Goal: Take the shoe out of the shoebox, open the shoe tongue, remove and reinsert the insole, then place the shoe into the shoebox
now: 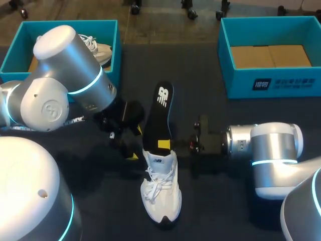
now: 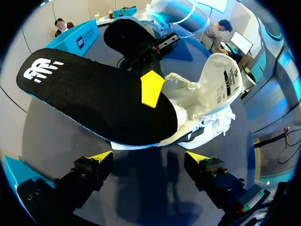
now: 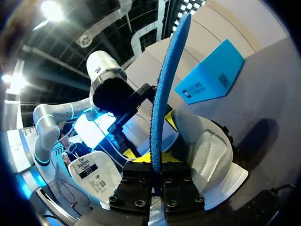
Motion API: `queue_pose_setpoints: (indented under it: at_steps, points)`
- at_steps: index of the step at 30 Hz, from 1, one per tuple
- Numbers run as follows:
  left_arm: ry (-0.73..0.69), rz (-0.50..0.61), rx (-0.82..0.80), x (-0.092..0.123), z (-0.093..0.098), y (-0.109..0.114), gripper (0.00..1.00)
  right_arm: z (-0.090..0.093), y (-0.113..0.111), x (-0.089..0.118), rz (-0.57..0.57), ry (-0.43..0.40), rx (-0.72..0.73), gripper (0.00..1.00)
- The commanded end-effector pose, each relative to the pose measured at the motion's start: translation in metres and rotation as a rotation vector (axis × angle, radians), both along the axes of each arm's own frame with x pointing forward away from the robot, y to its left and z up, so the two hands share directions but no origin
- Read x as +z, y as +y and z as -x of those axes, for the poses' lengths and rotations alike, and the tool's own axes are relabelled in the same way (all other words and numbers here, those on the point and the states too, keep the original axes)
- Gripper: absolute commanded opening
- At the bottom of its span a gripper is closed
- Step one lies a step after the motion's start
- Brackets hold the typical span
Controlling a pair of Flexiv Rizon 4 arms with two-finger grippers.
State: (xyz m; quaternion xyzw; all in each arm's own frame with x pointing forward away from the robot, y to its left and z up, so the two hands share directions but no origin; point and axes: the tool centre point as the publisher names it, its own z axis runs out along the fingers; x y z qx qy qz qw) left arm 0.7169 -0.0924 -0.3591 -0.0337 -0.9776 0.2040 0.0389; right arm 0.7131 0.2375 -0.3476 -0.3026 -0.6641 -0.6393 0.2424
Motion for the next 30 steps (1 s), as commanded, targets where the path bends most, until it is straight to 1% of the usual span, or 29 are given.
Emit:
queue_pose_setpoints:
  at_steps: [1,2,4,11,17,19,26,30]
  points:
    - [-0.002,0.0,0.0,-0.001,0.001,0.0,1.0,-0.001,0.004,-0.004,-0.004,-0.004,0.002,0.11]
    - [-0.002,0.0,0.0,-0.001,0.001,0.0,1.0,-0.001,0.004,-0.004,-0.005,-0.006,0.004,0.16]
    - [-0.002,0.0,0.0,-0.001,0.001,0.0,1.0,-0.002,0.005,-0.003,-0.005,-0.008,0.008,0.14]
    - [-0.002,0.0,0.0,-0.001,0.001,0.0,1.0,0.0,0.004,-0.001,-0.008,-0.02,0.008,0.21]
    - [-0.002,0.0,0.0,-0.001,0.001,0.0,1.0,0.002,0.005,0.006,0.001,-0.04,0.011,0.22]
    - [-0.002,0.0,0.0,-0.001,0.001,0.0,1.0,0.001,0.005,0.007,0.003,-0.044,0.01,0.24]
    - [-0.002,0.0,0.0,-0.001,0.001,0.0,1.0,-0.002,0.005,0.013,0.012,-0.061,0.021,0.24]
    - [-0.002,0.0,0.0,-0.001,0.001,0.0,1.0,-0.004,0.005,0.014,0.013,-0.063,0.024,0.27]
